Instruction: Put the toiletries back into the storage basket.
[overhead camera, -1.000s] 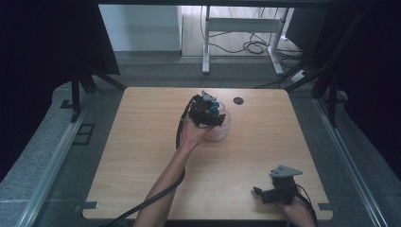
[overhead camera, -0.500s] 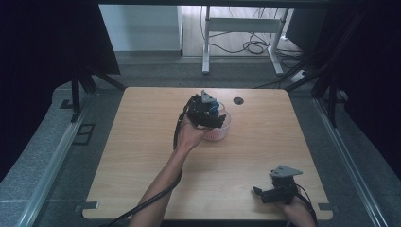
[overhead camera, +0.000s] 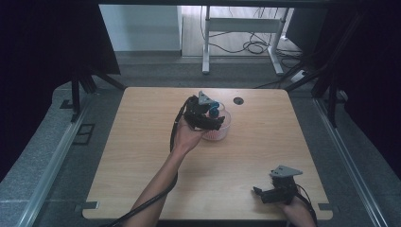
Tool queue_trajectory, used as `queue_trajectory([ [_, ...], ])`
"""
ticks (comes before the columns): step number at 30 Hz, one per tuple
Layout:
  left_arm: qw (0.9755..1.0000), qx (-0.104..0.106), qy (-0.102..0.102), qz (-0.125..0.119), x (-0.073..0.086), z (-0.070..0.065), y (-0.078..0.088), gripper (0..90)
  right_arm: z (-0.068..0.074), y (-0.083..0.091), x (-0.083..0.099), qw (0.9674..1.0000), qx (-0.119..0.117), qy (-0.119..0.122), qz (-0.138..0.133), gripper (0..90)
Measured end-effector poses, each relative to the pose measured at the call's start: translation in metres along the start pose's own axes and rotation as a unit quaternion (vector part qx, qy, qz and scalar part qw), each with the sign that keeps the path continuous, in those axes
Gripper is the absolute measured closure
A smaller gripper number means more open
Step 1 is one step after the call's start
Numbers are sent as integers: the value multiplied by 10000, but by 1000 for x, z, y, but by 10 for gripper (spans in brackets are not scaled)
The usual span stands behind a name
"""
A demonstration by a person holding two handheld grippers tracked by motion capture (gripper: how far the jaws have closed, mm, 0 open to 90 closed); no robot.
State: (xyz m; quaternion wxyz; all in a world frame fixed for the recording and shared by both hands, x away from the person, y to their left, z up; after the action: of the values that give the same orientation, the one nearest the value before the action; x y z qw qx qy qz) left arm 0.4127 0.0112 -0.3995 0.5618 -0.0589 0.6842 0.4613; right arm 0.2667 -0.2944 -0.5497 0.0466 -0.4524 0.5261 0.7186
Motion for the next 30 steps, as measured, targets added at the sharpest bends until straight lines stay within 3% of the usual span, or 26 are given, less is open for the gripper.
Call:
queue_trajectory([
  [10, 10000, 10, -79, -33, 2, -3, 12, 128, 0, 0, 0, 10000, -1, -4, 0, 0],
  [24, 9996, 178, 62, -196, 11, 0, 32, 125, 0, 0, 0, 10000, -1, -13, -2, 0],
  [30, 9997, 141, 40, -197, 16, 1, 39, 126, 1, 0, 0, 10000, 0, -22, -6, 0],
])
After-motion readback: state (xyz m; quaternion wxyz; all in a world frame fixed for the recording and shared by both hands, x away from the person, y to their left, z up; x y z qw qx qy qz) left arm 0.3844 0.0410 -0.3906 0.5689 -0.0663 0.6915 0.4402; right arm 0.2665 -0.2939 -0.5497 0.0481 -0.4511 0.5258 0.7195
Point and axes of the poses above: each handheld gripper's, and its own axes: y roughly backward along the jaws, x roughly out of its underside, z roughly to its left, the point moved 1 cm from there along -y, roughly forward along the jaws, and after that the axes turned 3 degrees about -y, right-handed, at the moved point
